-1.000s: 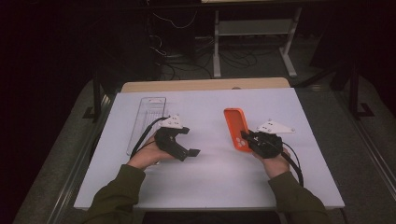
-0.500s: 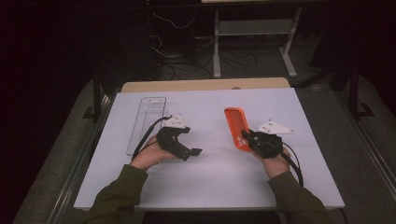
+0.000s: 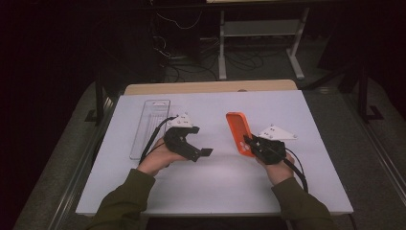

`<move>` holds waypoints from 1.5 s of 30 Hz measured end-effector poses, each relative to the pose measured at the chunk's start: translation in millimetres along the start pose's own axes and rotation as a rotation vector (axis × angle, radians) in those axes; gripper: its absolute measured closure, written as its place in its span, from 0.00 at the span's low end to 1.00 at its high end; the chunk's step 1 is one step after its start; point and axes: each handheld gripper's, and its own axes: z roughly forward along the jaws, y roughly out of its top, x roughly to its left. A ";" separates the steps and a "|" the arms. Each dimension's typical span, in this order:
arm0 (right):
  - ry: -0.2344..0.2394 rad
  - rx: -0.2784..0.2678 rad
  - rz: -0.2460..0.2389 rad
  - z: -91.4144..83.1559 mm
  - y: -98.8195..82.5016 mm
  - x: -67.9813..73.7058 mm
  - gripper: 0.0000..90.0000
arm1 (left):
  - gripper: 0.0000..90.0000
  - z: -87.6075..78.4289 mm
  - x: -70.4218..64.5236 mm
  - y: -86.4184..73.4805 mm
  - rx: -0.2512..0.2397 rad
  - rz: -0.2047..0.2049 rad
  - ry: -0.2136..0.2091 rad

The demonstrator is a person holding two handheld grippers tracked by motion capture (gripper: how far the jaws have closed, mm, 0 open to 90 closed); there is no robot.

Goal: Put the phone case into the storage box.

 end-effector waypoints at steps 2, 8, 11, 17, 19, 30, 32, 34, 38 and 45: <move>0.002 0.003 -0.007 0.9 0.1 2.6 0.89 | 0.00 0.8 -1.1 1.5 -0.001 0.003 -0.002; 0.009 0.005 -0.008 2.9 0.6 8.8 0.89 | 0.00 3.7 -1.7 3.3 -0.007 -0.002 0.004; 0.013 0.004 -0.015 3.8 0.6 11.1 0.89 | 0.00 4.7 -1.4 5.0 -0.024 -0.016 0.006; 0.015 -0.005 -0.019 4.5 0.8 15.3 0.89 | 0.00 6.4 0.1 8.1 -0.040 -0.041 0.006; 0.018 -0.005 -0.019 4.4 1.0 16.7 0.89 | 0.00 7.8 0.7 8.5 -0.048 -0.049 0.005; 0.018 -0.015 -0.040 6.1 1.5 26.7 0.89 | 0.00 12.6 4.7 10.0 -0.067 -0.097 0.006; 0.019 -0.018 -0.043 6.9 1.9 28.5 0.89 | 0.00 13.8 5.1 10.0 -0.068 -0.099 0.008; 0.020 -0.026 -0.050 7.9 2.2 29.6 0.89 | 0.00 14.4 5.1 10.3 -0.071 -0.108 0.010; 0.027 -0.017 -0.034 8.9 2.4 33.5 0.89 | 0.00 16.0 5.4 10.8 -0.084 -0.120 0.019; 0.026 -0.024 -0.032 9.4 2.9 36.4 0.89 | 0.00 19.2 4.7 12.5 -0.093 -0.120 0.035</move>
